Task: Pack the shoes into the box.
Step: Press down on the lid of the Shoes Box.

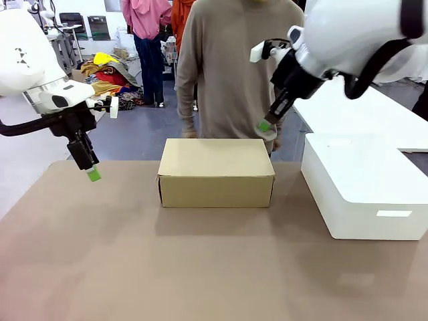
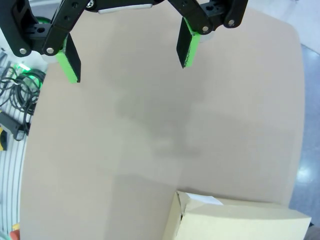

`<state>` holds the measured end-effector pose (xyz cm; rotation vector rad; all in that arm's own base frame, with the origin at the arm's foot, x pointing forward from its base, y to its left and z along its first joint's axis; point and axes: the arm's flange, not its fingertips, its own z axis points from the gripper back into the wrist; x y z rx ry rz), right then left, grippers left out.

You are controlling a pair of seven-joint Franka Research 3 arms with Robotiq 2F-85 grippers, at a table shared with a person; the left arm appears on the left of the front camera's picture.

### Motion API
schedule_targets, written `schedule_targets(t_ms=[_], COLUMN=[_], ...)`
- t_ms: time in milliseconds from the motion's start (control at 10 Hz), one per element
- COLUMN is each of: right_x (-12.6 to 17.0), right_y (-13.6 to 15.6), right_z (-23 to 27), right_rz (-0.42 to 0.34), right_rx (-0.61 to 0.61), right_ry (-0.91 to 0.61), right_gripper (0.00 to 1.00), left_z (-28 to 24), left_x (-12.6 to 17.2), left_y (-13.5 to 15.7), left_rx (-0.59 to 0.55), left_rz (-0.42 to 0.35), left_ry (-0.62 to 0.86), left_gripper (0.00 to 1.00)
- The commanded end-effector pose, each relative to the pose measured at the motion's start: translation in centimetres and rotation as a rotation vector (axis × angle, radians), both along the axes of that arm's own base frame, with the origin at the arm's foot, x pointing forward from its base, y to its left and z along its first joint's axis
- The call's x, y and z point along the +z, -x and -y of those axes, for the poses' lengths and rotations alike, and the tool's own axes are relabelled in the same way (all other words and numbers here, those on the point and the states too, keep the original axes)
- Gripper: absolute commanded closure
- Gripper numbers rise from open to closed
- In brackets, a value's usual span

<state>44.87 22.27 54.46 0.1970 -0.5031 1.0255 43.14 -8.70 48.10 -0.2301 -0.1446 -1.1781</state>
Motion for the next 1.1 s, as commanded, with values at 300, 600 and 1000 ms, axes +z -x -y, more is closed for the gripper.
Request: schedule_targets(t_ms=[300,600,1000], right_x=[-3.4,-6.8,-11.1], right_y=[-7.7,-11.0,-13.1], right_z=[-6.8,-9.4,-11.0], right_rz=[-0.031,-0.075,-0.075], right_rx=[-0.103,-0.076,-0.022], right_ry=[0.126,0.158,0.181], right_gripper=[1.0,1.0,1.0], left_z=[-0.2,-0.2,-0.2], left_x=[0.2,0.2,0.2], left_y=[0.0,0.0,0.0], left_rx=[0.005,0.005,0.005], left_rz=[-0.003,-0.003,-0.003], left_ry=[-0.009,-0.009,-0.009], left_gripper=[0.0,0.0,0.0])
